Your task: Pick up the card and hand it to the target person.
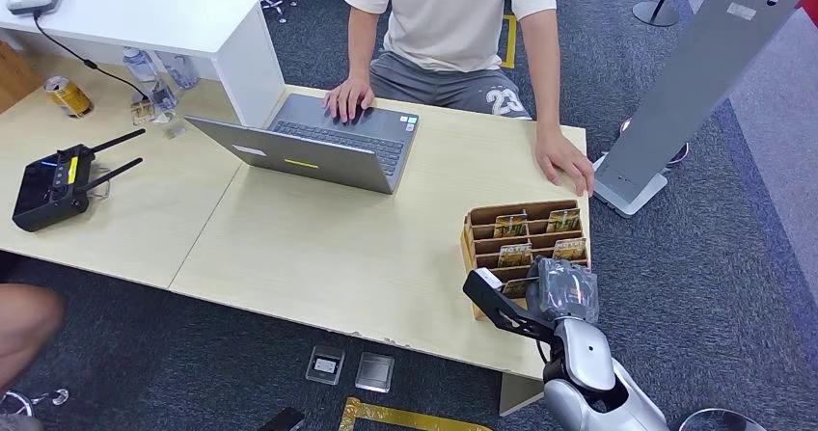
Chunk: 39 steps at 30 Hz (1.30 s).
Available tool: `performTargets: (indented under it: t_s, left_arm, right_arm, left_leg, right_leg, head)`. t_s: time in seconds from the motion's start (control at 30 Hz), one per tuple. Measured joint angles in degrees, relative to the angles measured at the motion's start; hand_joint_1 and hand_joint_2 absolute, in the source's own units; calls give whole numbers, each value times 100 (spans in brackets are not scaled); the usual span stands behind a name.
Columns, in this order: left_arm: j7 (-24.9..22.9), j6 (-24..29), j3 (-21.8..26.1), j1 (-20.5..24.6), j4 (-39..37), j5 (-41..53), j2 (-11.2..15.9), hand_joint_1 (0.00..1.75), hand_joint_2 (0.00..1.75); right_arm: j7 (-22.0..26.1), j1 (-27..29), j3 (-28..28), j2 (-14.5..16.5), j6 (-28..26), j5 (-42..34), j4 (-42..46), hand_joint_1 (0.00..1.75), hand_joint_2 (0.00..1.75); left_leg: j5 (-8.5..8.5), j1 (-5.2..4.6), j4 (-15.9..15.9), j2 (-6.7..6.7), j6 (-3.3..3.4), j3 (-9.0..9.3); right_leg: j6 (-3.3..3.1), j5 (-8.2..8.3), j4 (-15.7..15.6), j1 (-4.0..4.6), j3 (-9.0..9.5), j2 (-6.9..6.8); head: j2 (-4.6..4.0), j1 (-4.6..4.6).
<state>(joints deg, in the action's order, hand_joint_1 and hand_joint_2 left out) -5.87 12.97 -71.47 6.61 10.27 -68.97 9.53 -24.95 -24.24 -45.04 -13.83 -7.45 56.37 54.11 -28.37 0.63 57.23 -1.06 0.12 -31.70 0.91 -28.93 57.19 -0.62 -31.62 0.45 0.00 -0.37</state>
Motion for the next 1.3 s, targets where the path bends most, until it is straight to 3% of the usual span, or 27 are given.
performTargets:
  t_s: [0.67,1.23,1.3]
  left_arm:
    - [-27,31,43,-3,0,8,9,0,0]
    - [-60,9,149,-26,0,-36,24,0,0]
    - [-60,-13,151,-26,0,-36,24,0,0]
  right_arm:
    - [-146,-7,22,-44,1,1,149,164,175]
    - [-246,-253,758,-689,63,256,2697,164,175]
    - [-27,-288,808,-698,12,216,2850,164,175]
  left_leg:
    - [0,0,0,1,0,1]
    - [0,0,0,1,0,2]
    - [0,0,0,1,0,2]
  right_leg:
    - [0,0,0,0,1,0]
    - [0,0,0,0,0,1]
    - [0,0,0,0,0,1]
  head:
    - [0,0]
    - [0,-1]
    - [0,0]
